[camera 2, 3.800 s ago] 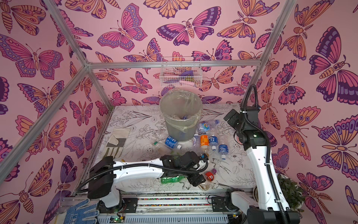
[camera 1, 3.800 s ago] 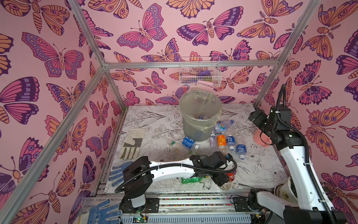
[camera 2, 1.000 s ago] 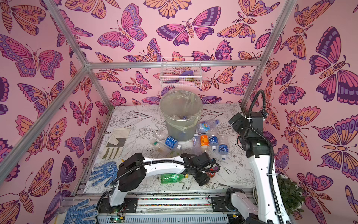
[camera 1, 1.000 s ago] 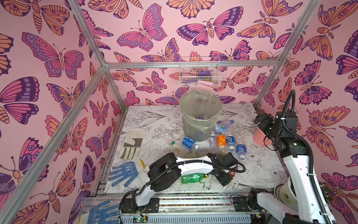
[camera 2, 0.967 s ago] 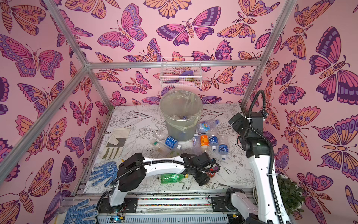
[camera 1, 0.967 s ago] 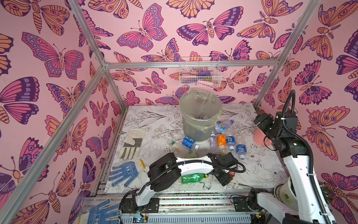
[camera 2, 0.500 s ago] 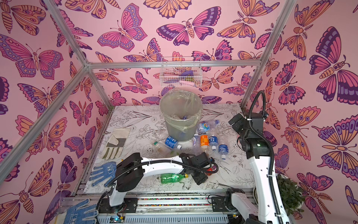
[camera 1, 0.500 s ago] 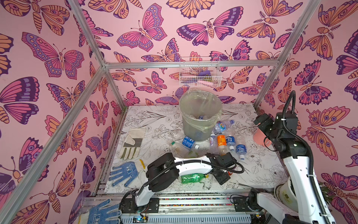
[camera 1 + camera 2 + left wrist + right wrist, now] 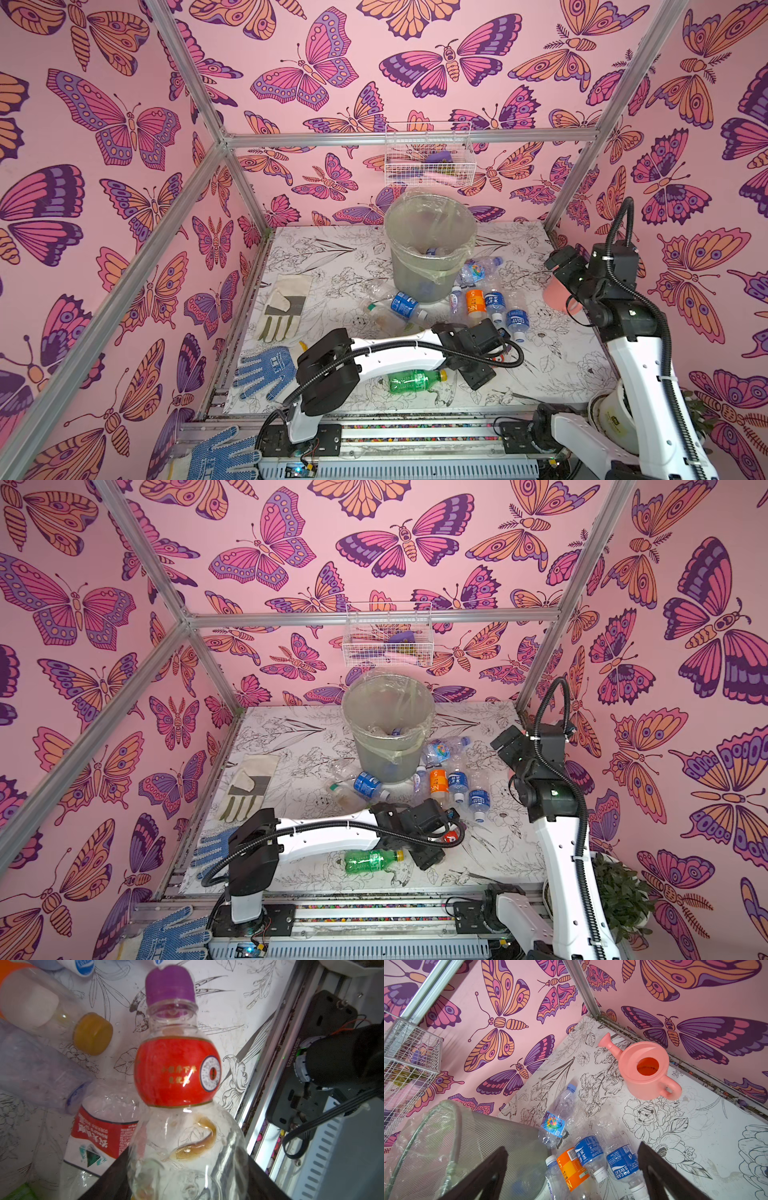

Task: Throw the plastic bottles in the bin
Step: Pick up the plastic bottle from the bottom-right of the table.

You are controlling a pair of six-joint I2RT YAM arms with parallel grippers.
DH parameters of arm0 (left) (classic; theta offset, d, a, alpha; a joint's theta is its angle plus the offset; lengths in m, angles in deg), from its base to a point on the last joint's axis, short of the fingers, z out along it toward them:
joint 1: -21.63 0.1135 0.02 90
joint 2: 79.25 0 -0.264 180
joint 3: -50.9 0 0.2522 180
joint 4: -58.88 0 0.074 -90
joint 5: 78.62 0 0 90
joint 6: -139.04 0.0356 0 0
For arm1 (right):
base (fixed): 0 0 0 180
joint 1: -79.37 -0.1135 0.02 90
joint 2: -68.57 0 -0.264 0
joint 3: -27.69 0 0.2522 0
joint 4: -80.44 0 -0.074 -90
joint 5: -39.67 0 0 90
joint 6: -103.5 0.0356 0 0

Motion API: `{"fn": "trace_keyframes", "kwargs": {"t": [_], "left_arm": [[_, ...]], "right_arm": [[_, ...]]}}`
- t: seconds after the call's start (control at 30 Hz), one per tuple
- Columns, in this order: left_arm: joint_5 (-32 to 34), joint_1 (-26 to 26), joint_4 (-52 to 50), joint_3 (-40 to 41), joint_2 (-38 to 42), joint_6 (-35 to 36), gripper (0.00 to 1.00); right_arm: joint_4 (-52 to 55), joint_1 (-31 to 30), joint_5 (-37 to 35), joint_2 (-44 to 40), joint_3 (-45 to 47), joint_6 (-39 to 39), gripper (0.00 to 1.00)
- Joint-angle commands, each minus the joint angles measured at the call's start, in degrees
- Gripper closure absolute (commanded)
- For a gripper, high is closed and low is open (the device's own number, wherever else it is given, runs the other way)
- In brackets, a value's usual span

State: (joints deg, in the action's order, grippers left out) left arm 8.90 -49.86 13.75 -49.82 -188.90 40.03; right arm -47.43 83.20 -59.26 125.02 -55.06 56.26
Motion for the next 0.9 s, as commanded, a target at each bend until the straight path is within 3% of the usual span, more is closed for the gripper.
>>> {"fn": "trace_keyframes", "kwargs": {"t": [0.0,0.37,0.87], "left_arm": [[1.9,0.9,0.8,1.3,3.4,1.0,0.68],[3.0,3.3,3.7,2.7,10.5,0.8,0.69],[7.4,7.9,5.6,1.0,20.2,6.0,0.70]], "right_arm": [[-0.7,0.6,0.8,-0.8,0.0,-1.4,0.01],[-0.6,1.6,2.8,-0.7,0.3,-2.2,0.01],[-0.8,2.2,5.5,-0.7,2.4,-2.2,0.01]]}}
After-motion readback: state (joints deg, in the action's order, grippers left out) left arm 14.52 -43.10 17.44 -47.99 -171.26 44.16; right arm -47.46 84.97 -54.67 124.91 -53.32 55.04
